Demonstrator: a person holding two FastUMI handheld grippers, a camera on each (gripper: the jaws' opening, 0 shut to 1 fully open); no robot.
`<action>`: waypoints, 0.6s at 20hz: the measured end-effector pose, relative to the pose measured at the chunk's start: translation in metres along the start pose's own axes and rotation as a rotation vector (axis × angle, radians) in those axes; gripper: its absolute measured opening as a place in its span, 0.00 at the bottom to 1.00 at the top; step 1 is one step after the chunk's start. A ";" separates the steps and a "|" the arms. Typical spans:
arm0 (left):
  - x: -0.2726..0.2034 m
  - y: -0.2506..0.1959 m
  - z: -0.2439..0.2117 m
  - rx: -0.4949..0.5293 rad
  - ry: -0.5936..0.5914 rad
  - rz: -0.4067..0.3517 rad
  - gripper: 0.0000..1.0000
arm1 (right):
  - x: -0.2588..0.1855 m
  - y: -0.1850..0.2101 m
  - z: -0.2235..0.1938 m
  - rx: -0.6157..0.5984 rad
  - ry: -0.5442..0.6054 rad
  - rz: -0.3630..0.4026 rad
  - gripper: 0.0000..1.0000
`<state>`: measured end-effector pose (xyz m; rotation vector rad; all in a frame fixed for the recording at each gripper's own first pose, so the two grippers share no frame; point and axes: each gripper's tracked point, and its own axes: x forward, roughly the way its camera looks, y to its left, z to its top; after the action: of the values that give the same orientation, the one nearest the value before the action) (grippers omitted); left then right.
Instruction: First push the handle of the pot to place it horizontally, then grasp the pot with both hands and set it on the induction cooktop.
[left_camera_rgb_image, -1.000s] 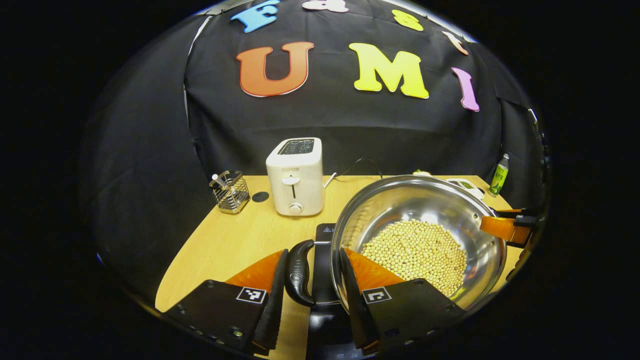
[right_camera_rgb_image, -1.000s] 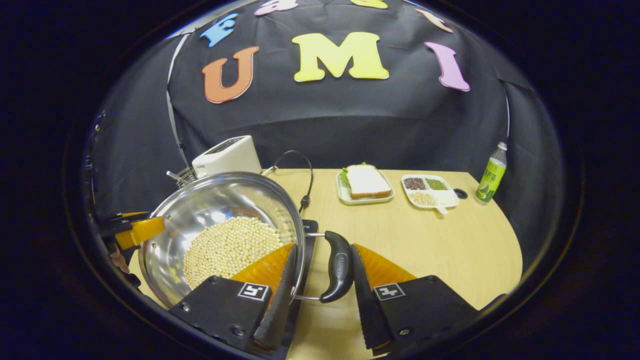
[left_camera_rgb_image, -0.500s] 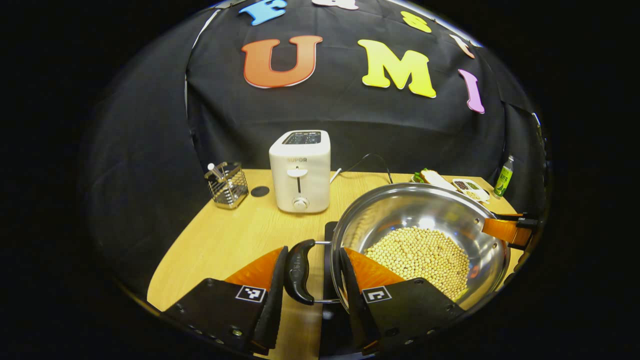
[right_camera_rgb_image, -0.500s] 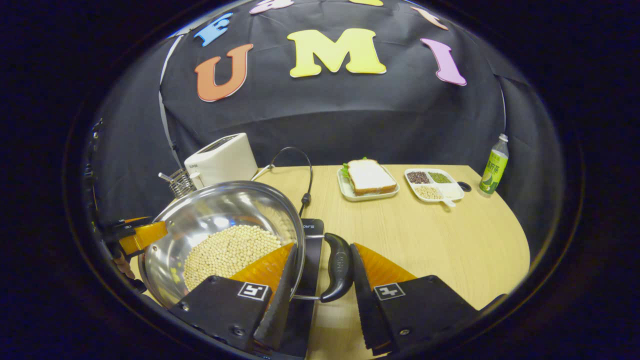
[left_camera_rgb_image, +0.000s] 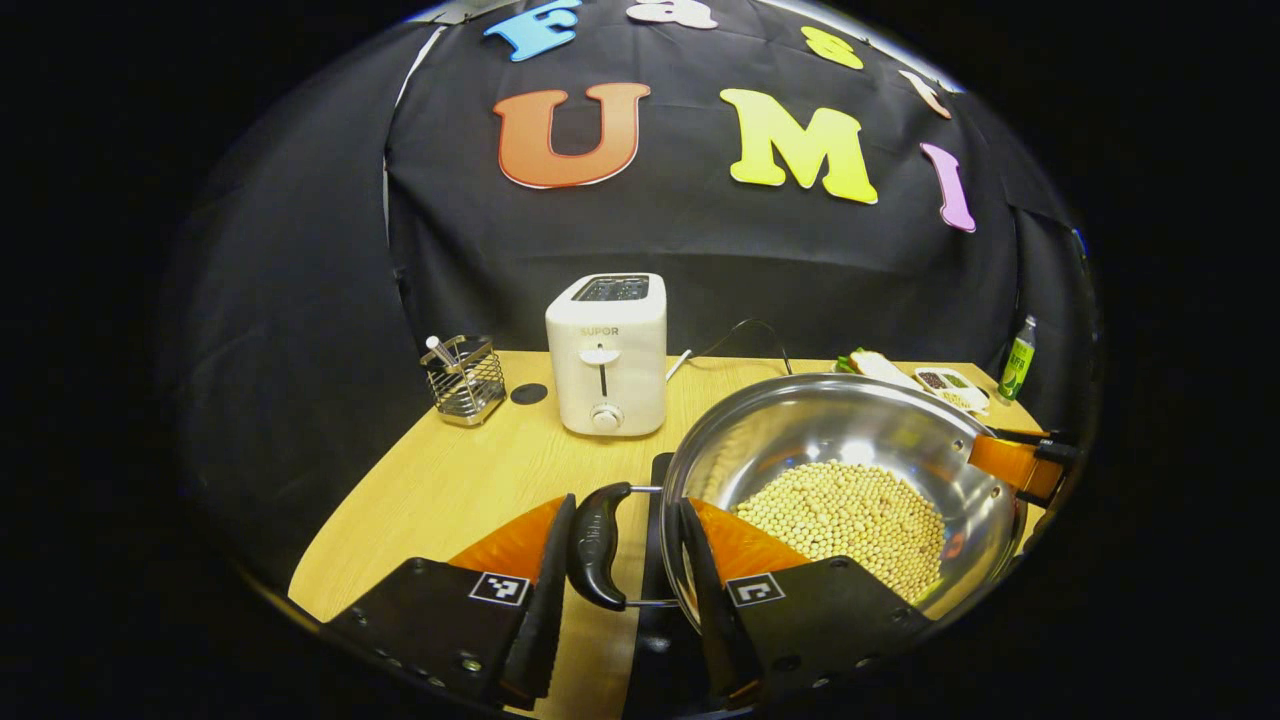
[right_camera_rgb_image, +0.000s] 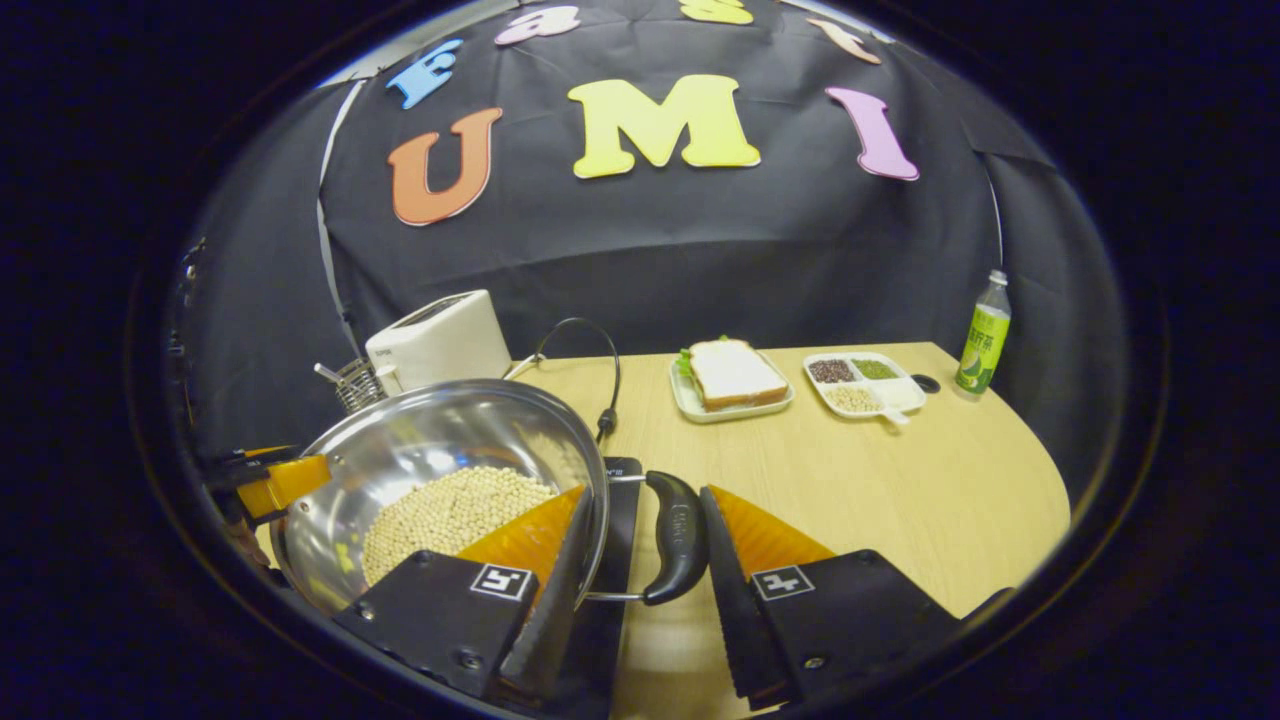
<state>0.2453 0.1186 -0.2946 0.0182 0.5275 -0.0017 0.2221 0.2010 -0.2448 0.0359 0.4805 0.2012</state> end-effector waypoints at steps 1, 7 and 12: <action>0.000 0.001 0.000 -0.011 0.000 0.003 0.57 | 0.000 0.000 -0.001 -0.010 0.000 -0.004 0.67; 0.003 0.003 0.002 -0.007 -0.013 0.047 0.64 | -0.008 0.005 0.001 -0.015 -0.019 0.024 0.77; -0.007 0.017 0.013 0.013 -0.057 0.096 0.88 | -0.035 -0.001 0.013 -0.034 -0.069 0.024 0.92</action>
<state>0.2459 0.1350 -0.2792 0.0563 0.4688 0.0875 0.1979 0.1928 -0.2169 0.0155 0.4084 0.2304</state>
